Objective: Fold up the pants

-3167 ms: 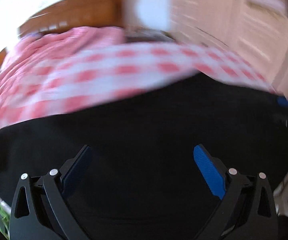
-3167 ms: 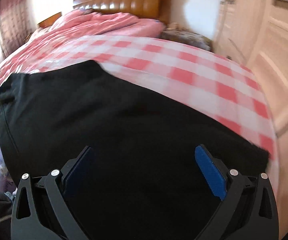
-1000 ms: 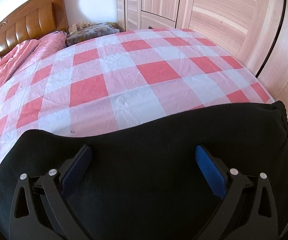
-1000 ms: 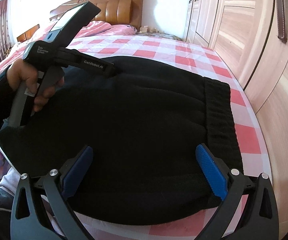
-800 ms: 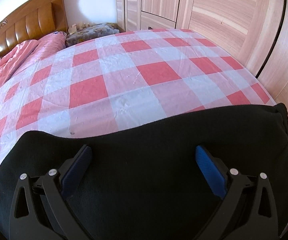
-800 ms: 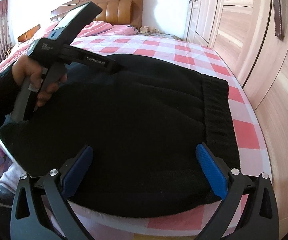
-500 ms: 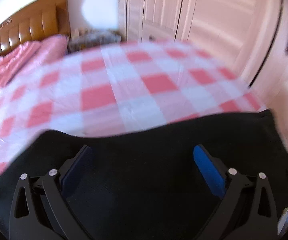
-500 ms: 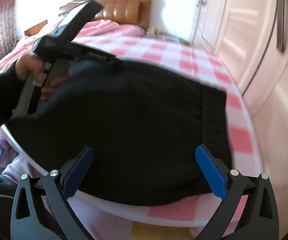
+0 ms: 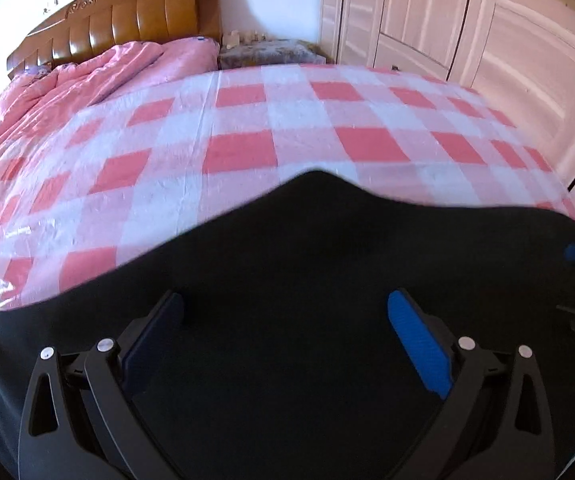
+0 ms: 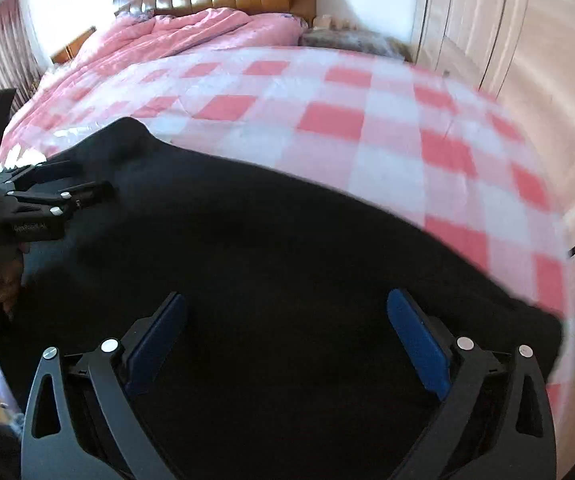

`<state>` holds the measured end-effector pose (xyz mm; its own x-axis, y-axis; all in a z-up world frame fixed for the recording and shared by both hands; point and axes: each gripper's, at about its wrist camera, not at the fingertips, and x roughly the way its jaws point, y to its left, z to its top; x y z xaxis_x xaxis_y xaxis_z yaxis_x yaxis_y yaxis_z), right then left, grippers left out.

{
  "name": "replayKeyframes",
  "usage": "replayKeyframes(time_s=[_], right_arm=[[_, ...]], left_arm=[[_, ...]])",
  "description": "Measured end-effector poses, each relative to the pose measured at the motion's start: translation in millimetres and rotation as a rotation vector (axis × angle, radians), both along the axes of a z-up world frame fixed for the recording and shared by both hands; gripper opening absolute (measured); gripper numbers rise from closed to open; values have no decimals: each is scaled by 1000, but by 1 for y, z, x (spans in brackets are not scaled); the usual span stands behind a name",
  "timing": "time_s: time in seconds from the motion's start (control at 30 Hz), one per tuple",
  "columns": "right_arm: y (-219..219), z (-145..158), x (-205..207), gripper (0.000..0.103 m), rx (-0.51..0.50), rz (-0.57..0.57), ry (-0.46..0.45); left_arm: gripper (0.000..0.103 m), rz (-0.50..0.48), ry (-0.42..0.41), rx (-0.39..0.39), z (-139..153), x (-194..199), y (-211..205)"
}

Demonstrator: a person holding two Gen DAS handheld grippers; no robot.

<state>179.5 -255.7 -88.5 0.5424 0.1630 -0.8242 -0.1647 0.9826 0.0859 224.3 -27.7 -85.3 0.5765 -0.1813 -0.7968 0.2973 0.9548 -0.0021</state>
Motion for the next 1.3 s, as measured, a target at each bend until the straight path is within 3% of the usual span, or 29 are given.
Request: replayKeyframes(time_s=[0.03,0.13,0.23,0.3,0.4,0.43,0.5,0.57,0.67,0.8,0.83,0.93,1.07,1.2,1.3], right_arm=[[-7,5,-3,94,49,-18,-11],[-4,25,-14,96,62,-81,-71],[10,40,-9,97,55,-21,-136],[15,26,12,97,-22,-30,-91],[-3,-3,33,96,-21,-74,-6],[-8,3,31,96,6,-91,-35],[-18,7,27,97,-59,-197,-85],[-31,7,25,97,12,-247,-88],[-28,19,12,97,11,-221,-169],[-16,26,9,98,-46,-229,-184],[-8,31,8,98,-49,-214,-196],[54,52,6,98,-6,-31,-245],[159,52,3,98,7,277,-197],[256,28,1,98,-48,466,-117],[294,11,0,98,-101,515,-80]], left_arm=[[102,-5,-21,19,0,-1,-1],[102,-8,-36,45,-2,-3,-3],[102,-1,-41,48,-2,-2,-3],[102,-1,-40,49,-2,-2,-2],[102,-2,-38,42,-2,0,-3],[102,-2,-38,47,-2,1,-4],[102,-4,-44,39,-2,1,-3],[101,0,-54,23,3,-2,2],[101,10,-133,-17,28,-23,25],[101,83,-215,-36,59,-62,97],[101,127,-212,-21,59,-69,124],[101,279,-180,-8,48,-85,198],[101,480,-108,-69,25,-101,285],[101,525,-92,-68,11,-108,324],[101,523,-62,-57,-7,-107,337]])
